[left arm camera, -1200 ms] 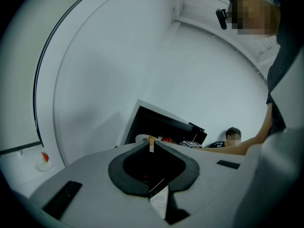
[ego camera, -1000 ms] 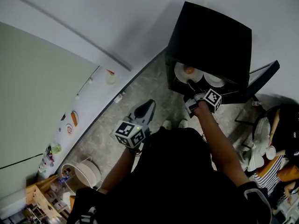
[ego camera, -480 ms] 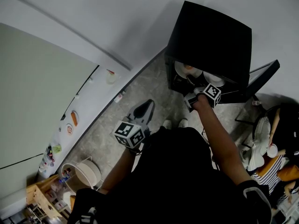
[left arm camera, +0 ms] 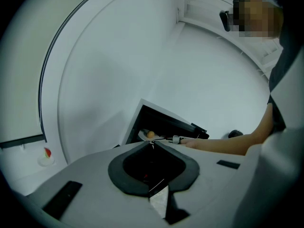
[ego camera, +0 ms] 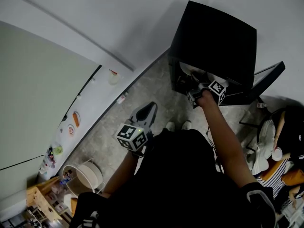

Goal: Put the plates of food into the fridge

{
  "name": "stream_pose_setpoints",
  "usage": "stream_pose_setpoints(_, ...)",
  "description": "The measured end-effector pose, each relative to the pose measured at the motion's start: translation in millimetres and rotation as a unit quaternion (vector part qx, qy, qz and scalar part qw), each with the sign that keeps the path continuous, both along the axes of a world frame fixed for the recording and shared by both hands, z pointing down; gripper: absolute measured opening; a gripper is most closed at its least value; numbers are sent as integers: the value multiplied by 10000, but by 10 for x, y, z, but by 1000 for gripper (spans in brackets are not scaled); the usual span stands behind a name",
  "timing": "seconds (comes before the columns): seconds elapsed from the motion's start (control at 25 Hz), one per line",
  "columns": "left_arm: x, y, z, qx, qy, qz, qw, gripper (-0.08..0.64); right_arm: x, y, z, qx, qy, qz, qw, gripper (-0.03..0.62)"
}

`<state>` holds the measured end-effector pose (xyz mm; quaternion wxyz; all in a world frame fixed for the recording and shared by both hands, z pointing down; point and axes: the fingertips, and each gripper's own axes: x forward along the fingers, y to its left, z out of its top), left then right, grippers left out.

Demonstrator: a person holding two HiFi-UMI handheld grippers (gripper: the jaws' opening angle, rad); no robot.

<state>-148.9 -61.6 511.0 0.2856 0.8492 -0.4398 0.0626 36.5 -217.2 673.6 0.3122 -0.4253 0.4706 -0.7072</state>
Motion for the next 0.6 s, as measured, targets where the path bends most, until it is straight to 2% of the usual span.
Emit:
stream_pose_setpoints(0.24,13,24,-18,19,-5,-3,10000,25,-48,-33,-45,30,-270,159,9995,40)
stream_pose_setpoints(0.28,11,33,-21,22,2,-15,10000,25,-63,-29,-67,108,-269,125,9995,89)
stream_pose_setpoints(0.32,11,42,-21,23,9,-23,10000,25,-80,-16,-93,207,-264,64,9994,165)
stream_pose_setpoints(0.48,17,62,-9,45,7,-16,10000,25,-208,135,-294,687,39,-401,9968,173)
stream_pose_setpoints(0.6,37,58,-1,52,38,-13,10000,25,-245,250,-313,792,67,-494,9956,173)
